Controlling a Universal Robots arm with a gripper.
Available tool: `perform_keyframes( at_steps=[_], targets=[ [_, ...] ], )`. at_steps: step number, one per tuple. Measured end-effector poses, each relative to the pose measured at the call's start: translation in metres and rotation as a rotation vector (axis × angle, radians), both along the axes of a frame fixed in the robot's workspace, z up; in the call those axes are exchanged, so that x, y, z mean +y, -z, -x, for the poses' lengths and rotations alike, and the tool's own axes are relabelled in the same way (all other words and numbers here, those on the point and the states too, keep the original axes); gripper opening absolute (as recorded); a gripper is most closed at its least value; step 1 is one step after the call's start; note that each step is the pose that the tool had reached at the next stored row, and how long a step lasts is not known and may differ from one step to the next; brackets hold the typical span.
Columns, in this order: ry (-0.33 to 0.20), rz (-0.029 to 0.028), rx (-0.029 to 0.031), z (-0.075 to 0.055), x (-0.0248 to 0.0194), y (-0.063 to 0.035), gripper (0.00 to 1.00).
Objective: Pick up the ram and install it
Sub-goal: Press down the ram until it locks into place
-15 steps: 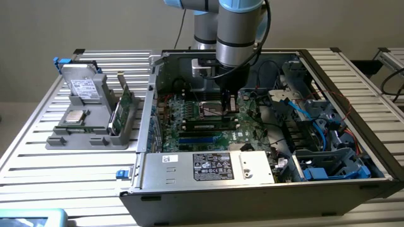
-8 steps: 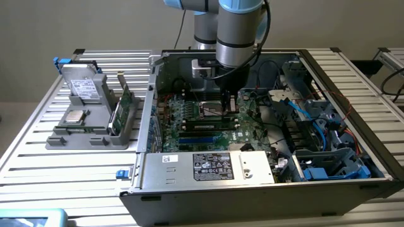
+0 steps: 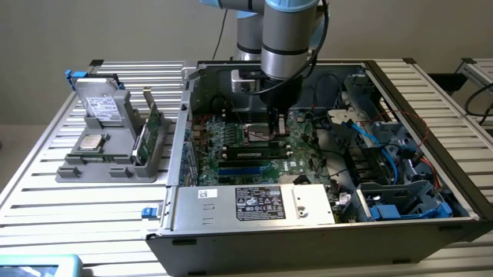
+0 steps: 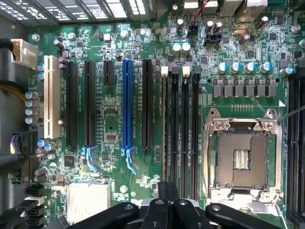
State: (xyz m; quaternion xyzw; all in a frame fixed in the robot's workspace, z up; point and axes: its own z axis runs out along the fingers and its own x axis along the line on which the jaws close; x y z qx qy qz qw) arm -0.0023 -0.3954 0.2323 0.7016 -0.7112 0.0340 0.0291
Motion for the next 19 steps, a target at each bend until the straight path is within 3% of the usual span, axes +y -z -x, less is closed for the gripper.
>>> perform_keyframes(
  at_steps=[5, 9, 16, 19],
  targets=[
    [0.0, -0.0003, 0.0, 0.015, -0.0006, -0.0003, 0.11],
    [0.0, -0.0038, -0.0001, 0.029, -0.0013, -0.0003, 0.11],
    [0.0, -0.0147, -0.0009, 0.052, -0.0021, -0.0003, 0.11],
    [0.0, -0.0187, -0.0032, 0.057, -0.0021, -0.0001, 0.11]
  ],
)
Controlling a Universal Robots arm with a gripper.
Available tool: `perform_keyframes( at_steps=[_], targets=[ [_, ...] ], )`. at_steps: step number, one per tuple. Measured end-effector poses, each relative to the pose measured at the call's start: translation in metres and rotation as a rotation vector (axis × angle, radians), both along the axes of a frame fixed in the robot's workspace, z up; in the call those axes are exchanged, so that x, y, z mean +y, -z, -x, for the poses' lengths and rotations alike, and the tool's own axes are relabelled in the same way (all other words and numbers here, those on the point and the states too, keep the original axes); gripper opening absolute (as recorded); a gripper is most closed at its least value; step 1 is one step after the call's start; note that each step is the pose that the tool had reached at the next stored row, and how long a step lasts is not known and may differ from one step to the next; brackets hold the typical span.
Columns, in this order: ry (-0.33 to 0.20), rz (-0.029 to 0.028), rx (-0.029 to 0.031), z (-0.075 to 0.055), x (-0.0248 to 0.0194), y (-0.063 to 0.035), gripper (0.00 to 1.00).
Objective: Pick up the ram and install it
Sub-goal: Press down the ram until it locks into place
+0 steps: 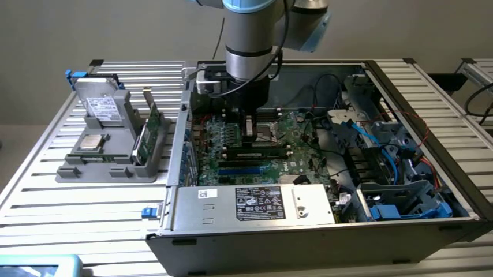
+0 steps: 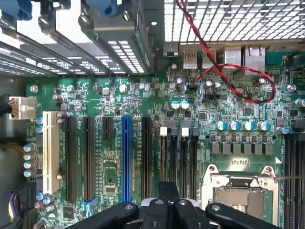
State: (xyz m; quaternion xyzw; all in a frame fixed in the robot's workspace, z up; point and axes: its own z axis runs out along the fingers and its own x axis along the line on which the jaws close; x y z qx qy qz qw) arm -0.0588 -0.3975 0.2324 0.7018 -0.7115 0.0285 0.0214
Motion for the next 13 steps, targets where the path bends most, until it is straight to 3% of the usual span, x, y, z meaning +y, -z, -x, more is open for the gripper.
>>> perform_keyframes(
  at_steps=[3, 8, 13],
  targets=[
    [0.0, -0.004, -0.0033, 0.004, 0.0, 0.0007, 0.11],
    [0.0, -0.0045, -0.0129, 0.0043, 0.0, 0.0037, 0.11],
    [0.0, -0.0042, -0.0142, 0.0043, -0.0001, 0.005, 0.11]
  ],
)
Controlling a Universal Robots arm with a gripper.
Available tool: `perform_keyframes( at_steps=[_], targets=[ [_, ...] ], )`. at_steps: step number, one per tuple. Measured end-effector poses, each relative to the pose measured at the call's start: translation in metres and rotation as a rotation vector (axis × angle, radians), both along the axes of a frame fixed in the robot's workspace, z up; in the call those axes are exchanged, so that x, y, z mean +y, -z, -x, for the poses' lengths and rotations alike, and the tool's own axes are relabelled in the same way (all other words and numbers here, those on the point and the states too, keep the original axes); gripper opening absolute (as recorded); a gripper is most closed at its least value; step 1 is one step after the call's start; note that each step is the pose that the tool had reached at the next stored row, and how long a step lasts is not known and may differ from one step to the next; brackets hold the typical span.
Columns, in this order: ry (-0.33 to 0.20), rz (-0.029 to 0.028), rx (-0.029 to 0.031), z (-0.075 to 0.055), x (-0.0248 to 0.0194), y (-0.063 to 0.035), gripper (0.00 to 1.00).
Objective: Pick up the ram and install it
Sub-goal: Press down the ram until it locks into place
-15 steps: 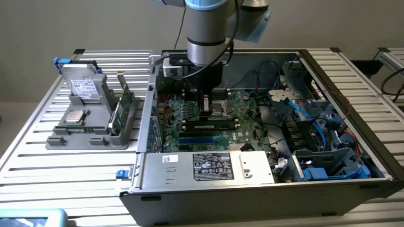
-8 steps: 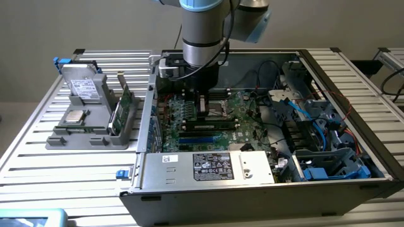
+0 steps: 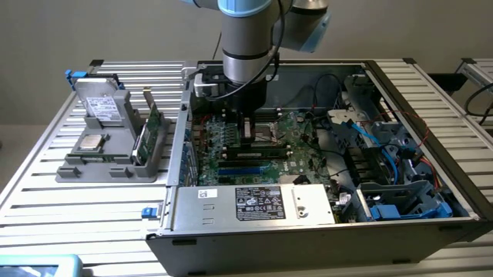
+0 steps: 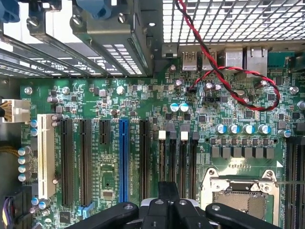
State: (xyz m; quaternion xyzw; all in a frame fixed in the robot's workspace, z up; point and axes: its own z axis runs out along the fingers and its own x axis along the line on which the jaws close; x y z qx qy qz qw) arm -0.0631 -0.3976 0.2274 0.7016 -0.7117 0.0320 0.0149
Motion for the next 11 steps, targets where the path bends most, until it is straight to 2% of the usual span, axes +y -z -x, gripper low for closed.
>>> perform_keyframes(
  at_steps=[11],
  targets=[
    [0.0, -0.0001, -0.0007, 0.0004, 0.0, 0.0026, 0.11]
  ],
)
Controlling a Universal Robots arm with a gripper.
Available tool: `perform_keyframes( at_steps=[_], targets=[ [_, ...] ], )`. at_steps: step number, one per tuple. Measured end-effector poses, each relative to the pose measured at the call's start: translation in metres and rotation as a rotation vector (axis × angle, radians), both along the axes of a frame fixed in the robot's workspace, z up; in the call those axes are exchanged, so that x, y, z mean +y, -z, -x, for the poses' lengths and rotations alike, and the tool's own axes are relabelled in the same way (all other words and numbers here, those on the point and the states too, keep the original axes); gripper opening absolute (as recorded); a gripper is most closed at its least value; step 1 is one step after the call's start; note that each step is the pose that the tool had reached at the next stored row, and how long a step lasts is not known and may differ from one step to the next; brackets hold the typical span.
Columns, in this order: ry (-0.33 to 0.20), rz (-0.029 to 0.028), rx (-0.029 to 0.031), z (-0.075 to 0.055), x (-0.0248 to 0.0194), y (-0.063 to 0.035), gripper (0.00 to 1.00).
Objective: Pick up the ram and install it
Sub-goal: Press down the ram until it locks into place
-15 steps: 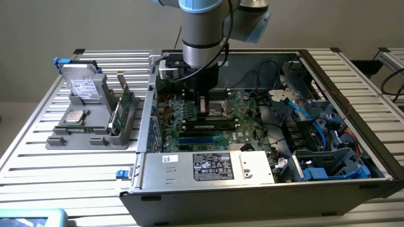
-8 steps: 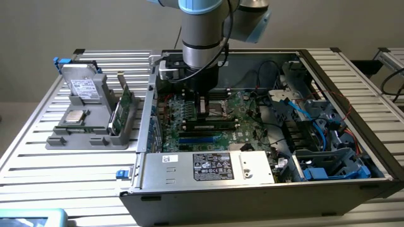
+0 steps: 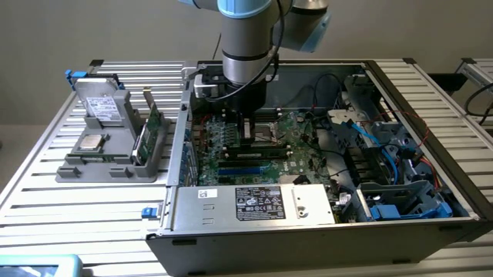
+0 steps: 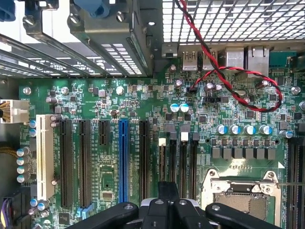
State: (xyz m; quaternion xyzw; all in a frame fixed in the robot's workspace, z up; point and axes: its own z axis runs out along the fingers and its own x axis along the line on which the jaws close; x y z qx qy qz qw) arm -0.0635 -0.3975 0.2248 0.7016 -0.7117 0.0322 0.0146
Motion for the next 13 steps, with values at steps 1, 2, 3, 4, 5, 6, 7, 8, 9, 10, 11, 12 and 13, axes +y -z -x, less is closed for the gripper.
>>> perform_keyframes(
  at_steps=[1, 2, 3, 4, 5, 6, 7, 8, 9, 10, 11, 12, 13],
  targets=[
    [0.0, -0.0004, -0.0001, 0.0, 0.0, -0.0001, 0.11],
    [0.0, -0.0009, -0.0003, 0.0, 0.0001, -0.0006, 0.11],
    [0.0, -0.0024, -0.0013, 0.0, 0.0003, -0.0018, 0.11],
    [0.0, -0.0013, -0.0007, 0.0, 0.0002, -0.0046, 0.11],
    [0.0, -0.0002, -0.0001, -0.001, 0.0, -0.0078, 0.11],
    [0.0, -0.0004, -0.0001, -0.002, 0.0, -0.0102, 0.11],
    [0.0, -0.0005, -0.0001, -0.003, 0.0, -0.0122, 0.11],
    [0.0, -0.0002, 0.0002, -0.004, 0.0, -0.0143, 0.11],
    [0.0, -0.0002, 0.0001, -0.005, 0.0, -0.0153, 0.11],
    [0.0, -0.0004, 0.0, -0.006, 0.0001, -0.0157, 0.11],
    [0.0, -0.0003, 0.0001, -0.008, 0.0, -0.016, 0.11],
    [0.0, -0.0004, 0.0, -0.01, 0.0, -0.016, 0.11],
    [0.0, -0.0003, 0.0001, -0.011, 0.0, -0.0161, 0.11]
  ],
)
